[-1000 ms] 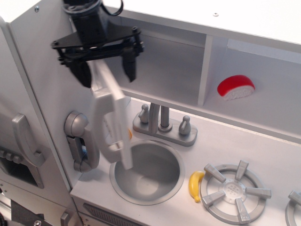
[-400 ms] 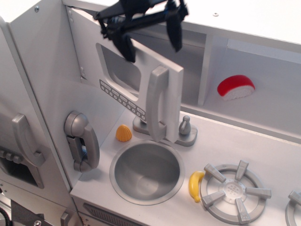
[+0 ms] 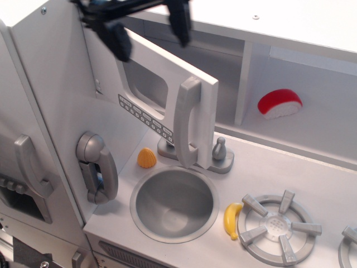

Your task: Close microwave

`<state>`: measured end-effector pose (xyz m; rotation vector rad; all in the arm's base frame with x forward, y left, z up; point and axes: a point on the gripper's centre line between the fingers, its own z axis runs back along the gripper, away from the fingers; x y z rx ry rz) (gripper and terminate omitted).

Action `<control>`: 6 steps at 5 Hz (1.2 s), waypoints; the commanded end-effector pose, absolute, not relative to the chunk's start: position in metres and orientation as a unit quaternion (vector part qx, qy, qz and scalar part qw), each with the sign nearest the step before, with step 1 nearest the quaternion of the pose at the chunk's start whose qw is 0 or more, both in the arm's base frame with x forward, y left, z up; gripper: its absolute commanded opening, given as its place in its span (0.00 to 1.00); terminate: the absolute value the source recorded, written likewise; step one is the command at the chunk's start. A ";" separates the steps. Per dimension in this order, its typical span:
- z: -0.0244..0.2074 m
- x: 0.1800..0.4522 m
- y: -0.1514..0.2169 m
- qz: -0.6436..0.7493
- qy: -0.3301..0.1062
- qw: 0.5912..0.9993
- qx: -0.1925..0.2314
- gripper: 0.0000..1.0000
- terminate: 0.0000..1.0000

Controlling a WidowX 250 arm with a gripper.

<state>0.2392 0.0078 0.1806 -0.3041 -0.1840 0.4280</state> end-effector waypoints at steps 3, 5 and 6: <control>0.102 0.239 0.055 0.213 -0.078 0.974 -0.023 1.00 0.00; 0.110 0.274 0.046 0.206 -0.181 0.960 -0.061 1.00 0.00; 0.112 0.297 0.044 0.230 -0.192 0.952 -0.057 1.00 0.00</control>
